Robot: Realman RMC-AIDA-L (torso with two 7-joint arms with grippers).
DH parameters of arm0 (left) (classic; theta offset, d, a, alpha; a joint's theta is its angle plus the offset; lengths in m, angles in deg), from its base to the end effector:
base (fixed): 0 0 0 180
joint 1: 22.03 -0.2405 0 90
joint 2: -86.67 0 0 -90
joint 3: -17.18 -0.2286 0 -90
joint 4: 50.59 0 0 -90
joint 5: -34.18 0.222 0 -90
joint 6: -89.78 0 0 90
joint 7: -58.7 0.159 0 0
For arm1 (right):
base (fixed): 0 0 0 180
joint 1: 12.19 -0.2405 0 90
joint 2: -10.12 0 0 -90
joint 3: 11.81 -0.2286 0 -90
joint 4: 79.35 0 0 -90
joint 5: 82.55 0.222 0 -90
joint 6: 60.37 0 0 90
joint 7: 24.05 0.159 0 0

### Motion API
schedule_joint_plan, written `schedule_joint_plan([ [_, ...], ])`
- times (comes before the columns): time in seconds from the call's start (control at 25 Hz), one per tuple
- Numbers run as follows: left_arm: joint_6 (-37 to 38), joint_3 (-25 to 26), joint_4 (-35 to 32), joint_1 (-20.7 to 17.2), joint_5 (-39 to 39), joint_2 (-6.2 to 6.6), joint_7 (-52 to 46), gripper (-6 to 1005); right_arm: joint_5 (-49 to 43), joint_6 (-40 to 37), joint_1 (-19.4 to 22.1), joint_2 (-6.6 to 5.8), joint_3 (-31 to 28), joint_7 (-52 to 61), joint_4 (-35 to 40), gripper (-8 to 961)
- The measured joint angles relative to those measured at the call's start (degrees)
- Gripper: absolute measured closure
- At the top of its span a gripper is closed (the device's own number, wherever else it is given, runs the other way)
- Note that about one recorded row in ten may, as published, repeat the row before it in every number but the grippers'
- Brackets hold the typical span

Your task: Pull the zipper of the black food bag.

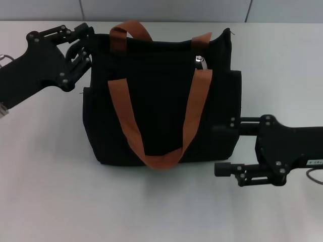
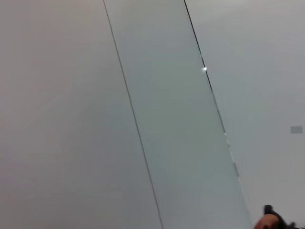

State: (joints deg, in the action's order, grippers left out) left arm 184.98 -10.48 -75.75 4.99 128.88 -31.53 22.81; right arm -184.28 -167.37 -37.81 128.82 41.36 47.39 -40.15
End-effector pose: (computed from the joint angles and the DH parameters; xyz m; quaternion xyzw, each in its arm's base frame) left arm -0.2494 0.3239 0.0362 -0.8576 0.0179 -0.3708 0.3561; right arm 0.2061 0.2750 -0.0028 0.9402 -0.0898 -0.3282 0.0168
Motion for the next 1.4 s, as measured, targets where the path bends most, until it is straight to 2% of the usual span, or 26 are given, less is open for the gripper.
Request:
schedule_joint_plan([
  [0.12, 0.32, -0.78, -1.54, -0.42, 0.25, 0.18, -2.29, 688, -0.03, 0.77, -0.07, 0.07, 0.17, -0.13, -0.32, 218],
  [0.2, 1.94, -5.95, -10.59, -3.13, 0.36, 1.25, -13.58, 624, -0.46, 2.49, -0.42, 0.1, 0.52, -0.15, -0.6, 215],
  [0.32, 1.94, -5.95, -10.59, -3.13, 0.36, 1.25, -13.58, 500, -1.57, 3.75, -0.64, 0.2, 0.71, -0.16, -0.63, 211],
  [0.36, 2.96, -12.5, -18.81, -5.41, 0.63, 4.24, -26.79, 458, -2.1, 4.21, -0.76, 0.26, 0.71, -0.17, -0.69, 210],
  [0.4, 4.12, -13.58, -20.36, -5.69, 1.38, 5.48, -30.28, 417, -2.85, 4.92, -1.27, 0.36, 0.71, -0.27, -1.19, 208],
  [0.44, 4.12, -13.58, -20.36, -5.69, 1.38, 5.48, -30.28, 391, -2.85, 4.92, -1.27, 0.36, 0.71, -0.27, -1.19, 207],
  [0.48, 5.93, -13.69, -21.19, -5.65, 2.58, 6.61, -33.21, 366, -3.09, 5.17, -1.88, 0.37, 0.72, -0.67, -2.17, 205],
  [0.52, 5.93, -13.69, -21.19, -5.65, 2.58, 6.61, -33.21, 341, -3.09, 5.17, -1.88, 0.37, 0.72, -0.67, -2.17, 204],
  [0.64, 11.76, -13.25, -21.41, -5.24, 3.34, 7.88, -36.5, 264, -3.12, 5.62, -2.29, 0.39, 0.69, -1.93, -3.01, 200],
  [0.76, 15.3, -12.9, -21.11, -5.17, 3.15, 7.58, -36.58, 213, -2.94, 6.59, -2.3, 0.44, 0.63, -3.63, -3.86, 195],
  [0.8, 18.29, -12.72, -20.65, -5.11, 3.06, 6.6, -36.35, 214, -2.81, 6.9, -2.38, 0.45, 0.53, -4.37, -4.43, 194],
  [0.88, 19.07, -12.79, -20.39, -5.08, 3.04, 6.05, -36.18, 214, -2.67, 7.34, -2.78, 0.47, 0.18, -6.09, -6.15, 191],
  [0.92, 19.8, -13.73, -19.31, -5.09, 3.19, 4.64, -35.27, 215, -2.66, 7.49, -2.95, 0.47, 0.08, -6.75, -6.77, 189],
  [0.96, 19.8, -13.73, -19.31, -5.09, 3.19, 4.64, -35.27, 215, -2.66, 7.49, -2.95, 0.47, 0.08, -6.75, -6.77, 188],
  [1.0, 19.76, -15.22, -17.55, -5.08, 3.35, 3.6, -33.8, 215, -2.62, 7.76, -3.25, 0.49, -0.01, -8.47, -8.26, 186],
  [1.16, 19.55, -17.3, -14.14, -5.14, 3.48, 2.9, -31.09, 217, -2.59, 7.93, -3.66, 0.56, 0.0, -10.92, -10.57, 181],
  [1.2, 18.61, -19.39, -9.23, -5.12, 4.23, 2.45, -26.84, 217, -2.57, 7.99, -3.88, 0.57, 0.19, -12.61, -12.26, 179],
  [1.36, 16.0, -20.33, -5.7, -5.1, 6.88, 1.79, -23.51, 216, -2.55, 8.38, -3.93, 0.57, 0.54, -14.67, -14.71, 173],
  [1.4, 12.46, -20.44, -4.25, -5.19, 10.17, 1.11, -22.31, 216, -2.56, 8.81, -3.87, 0.58, 0.6, -16.13, -16.64, 172],
])
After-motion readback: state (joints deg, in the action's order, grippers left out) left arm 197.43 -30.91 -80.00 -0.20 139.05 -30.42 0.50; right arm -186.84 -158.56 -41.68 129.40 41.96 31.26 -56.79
